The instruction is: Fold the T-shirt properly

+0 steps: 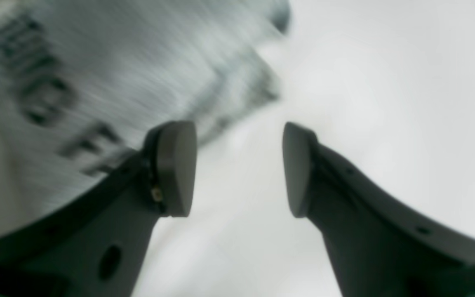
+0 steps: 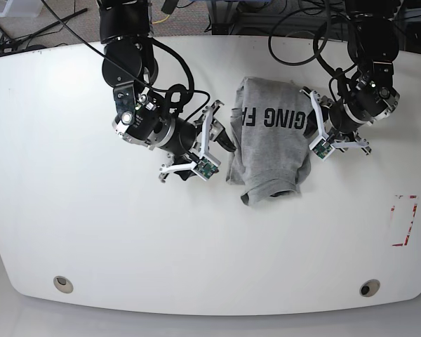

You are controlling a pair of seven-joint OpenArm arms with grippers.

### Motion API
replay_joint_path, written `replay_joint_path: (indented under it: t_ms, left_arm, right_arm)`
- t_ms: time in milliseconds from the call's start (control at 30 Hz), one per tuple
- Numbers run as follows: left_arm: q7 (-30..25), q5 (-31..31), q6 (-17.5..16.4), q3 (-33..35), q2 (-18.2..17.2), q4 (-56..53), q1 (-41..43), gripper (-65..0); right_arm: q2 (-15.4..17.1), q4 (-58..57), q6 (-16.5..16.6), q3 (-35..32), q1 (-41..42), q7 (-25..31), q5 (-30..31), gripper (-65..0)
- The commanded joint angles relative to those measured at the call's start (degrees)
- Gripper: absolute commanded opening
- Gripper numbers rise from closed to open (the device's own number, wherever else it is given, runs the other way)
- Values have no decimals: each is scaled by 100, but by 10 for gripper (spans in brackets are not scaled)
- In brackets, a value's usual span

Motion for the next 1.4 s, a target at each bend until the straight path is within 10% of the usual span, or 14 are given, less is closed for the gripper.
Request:
replay_joint_path:
  t_ms: [0, 433, 767, 1367]
  left_arm:
    - [-105, -62, 18, -40, 211, 157, 241, -489]
    - [-123, -62, 18, -49, 255, 113, 751, -492]
    - [-123, -26, 18, -22, 255, -168, 716, -489]
    - [-131, -70, 10, -40, 299, 139, 707, -489]
  right_arm:
    - [-176, 68, 12, -37, 173, -18, 517, -338]
    - [-791, -1840, 12, -45, 666, 651, 561, -338]
    - [-255, -3853, 12, -124, 1387, 2101, 166, -338]
    - [343, -1998, 12, -107, 1395, 993, 192, -338]
